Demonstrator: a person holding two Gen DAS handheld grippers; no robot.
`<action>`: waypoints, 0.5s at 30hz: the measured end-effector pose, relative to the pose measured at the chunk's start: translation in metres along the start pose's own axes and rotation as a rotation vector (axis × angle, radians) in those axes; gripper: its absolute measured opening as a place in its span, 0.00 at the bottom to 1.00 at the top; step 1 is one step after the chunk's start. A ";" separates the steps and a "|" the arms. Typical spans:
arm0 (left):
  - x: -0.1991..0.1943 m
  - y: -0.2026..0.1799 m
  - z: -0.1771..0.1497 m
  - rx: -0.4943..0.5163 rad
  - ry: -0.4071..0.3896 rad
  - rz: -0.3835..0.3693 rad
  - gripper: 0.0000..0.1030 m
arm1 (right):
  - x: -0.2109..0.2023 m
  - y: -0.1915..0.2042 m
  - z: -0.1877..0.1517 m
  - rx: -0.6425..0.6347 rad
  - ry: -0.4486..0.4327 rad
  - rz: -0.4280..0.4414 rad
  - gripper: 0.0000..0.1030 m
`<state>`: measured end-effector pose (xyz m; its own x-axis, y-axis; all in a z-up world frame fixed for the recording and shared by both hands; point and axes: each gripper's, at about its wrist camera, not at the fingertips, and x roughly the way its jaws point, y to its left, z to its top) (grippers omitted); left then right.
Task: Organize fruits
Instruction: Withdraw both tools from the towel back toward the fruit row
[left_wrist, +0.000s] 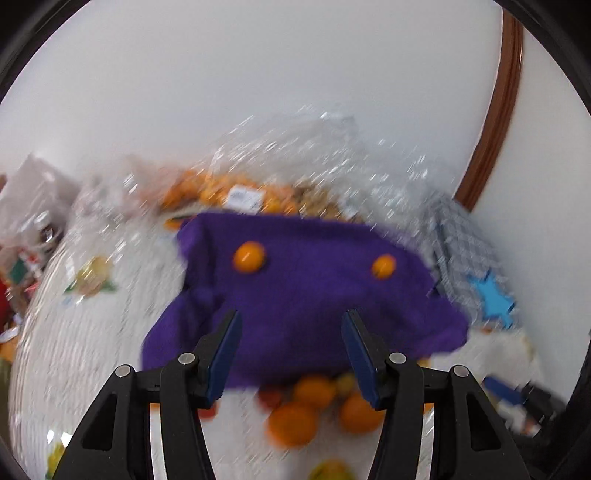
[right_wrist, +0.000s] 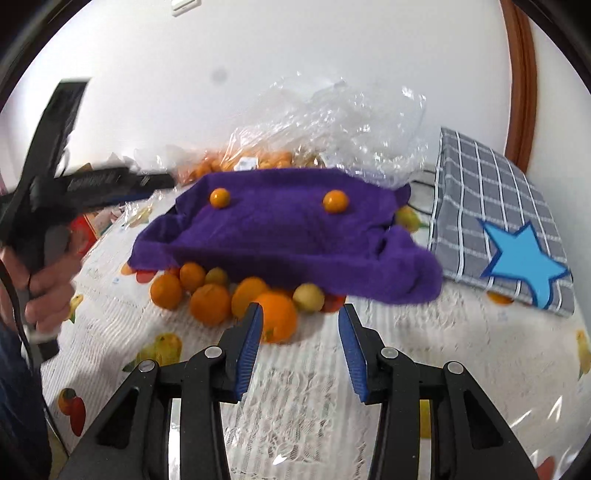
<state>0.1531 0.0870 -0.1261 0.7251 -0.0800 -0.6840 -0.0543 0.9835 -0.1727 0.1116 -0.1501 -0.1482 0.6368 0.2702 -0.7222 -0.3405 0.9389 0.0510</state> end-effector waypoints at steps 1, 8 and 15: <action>-0.002 0.005 -0.009 -0.002 0.010 0.010 0.52 | 0.001 0.001 -0.004 0.001 0.002 -0.003 0.42; -0.014 0.030 -0.048 -0.043 0.041 0.005 0.52 | 0.003 0.004 -0.014 -0.028 0.026 -0.012 0.45; -0.004 0.041 -0.072 -0.074 0.057 -0.002 0.53 | 0.007 -0.002 -0.016 0.002 0.028 -0.031 0.45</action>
<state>0.0989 0.1158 -0.1811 0.6851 -0.0935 -0.7224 -0.1047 0.9688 -0.2246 0.1061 -0.1537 -0.1646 0.6276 0.2353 -0.7422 -0.3194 0.9471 0.0301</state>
